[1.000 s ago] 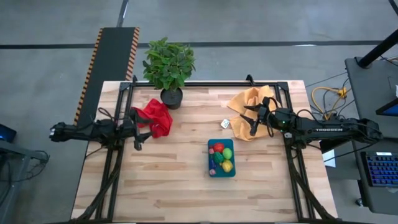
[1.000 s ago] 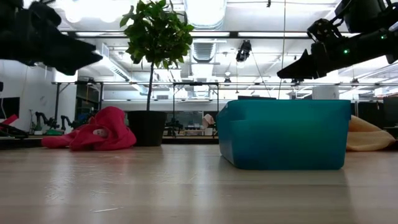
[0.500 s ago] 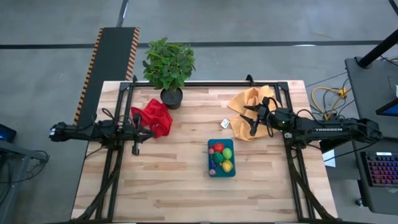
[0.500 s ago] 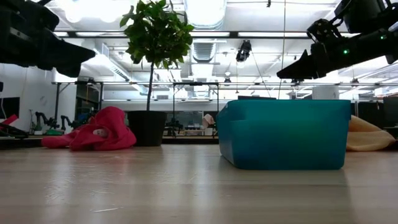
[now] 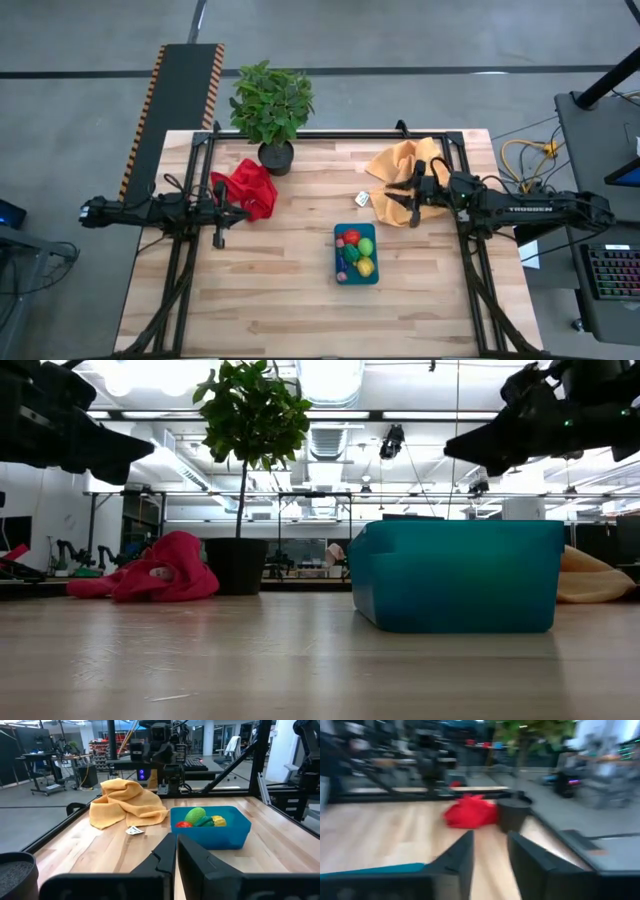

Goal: Pick and placing Produce into tupperware
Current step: Return to Home Position

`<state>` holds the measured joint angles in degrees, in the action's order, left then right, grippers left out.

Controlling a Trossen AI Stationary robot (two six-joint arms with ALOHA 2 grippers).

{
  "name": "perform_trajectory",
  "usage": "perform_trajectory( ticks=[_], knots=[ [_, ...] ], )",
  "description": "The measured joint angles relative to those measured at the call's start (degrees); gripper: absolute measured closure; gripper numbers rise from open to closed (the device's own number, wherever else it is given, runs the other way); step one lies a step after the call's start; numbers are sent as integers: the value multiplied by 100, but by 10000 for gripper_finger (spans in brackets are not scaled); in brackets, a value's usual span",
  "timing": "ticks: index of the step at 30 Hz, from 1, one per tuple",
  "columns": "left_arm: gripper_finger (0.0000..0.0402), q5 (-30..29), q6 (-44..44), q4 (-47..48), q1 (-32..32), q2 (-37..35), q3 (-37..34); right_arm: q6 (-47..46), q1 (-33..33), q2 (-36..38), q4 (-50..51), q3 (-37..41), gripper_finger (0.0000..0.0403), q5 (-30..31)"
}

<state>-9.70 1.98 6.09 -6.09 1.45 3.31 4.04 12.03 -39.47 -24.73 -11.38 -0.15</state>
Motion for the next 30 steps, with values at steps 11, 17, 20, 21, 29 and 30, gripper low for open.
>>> perform_trajectory(
  ticks=[11,17,20,21,29,30],
  knots=[
    [401,-148,125,24,0,0,4,-675,-404,229,105,92,393,-970],
    [401,-148,139,36,0,0,6,-442,-987,600,525,110,394,-194],
    [402,-153,142,46,0,0,11,-229,-1177,894,880,111,394,-39],
    [402,-154,148,48,1,0,11,-168,-1213,997,1039,112,394,1],
    [402,-153,149,55,0,0,11,-69,-1228,1971,1211,648,394,27],
    [402,-155,149,57,0,0,11,-50,-1228,2117,1209,718,394,25]
  ],
)
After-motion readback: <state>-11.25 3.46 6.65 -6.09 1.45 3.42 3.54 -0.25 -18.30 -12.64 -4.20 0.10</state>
